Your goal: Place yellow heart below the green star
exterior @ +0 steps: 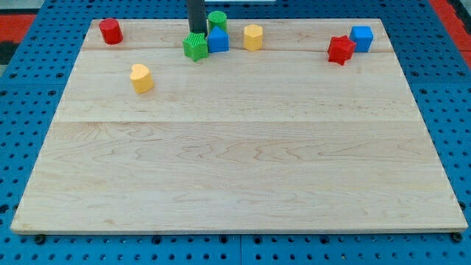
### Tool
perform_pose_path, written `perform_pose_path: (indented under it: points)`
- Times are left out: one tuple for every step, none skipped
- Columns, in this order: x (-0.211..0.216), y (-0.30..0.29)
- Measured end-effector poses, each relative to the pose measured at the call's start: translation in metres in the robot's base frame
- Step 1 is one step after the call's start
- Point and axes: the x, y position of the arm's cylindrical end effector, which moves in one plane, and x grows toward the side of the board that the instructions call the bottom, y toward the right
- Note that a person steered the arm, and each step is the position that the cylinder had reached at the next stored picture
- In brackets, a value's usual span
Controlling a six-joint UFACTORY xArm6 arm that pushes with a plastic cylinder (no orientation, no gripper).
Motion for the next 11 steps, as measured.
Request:
perform_pose_path:
  points:
    - [-0.002, -0.004]
    - [-0.015, -0.035]
    - [-0.014, -0.086]
    - [0.010, -0.134]
    - [0.042, -0.157]
    - [0.076, -0.152]
    - [0.117, -0.147]
    - [0.126, -0.106]
    - [0.126, -0.058]
    - [0.120, -0.015]
    - [0.102, -0.035]
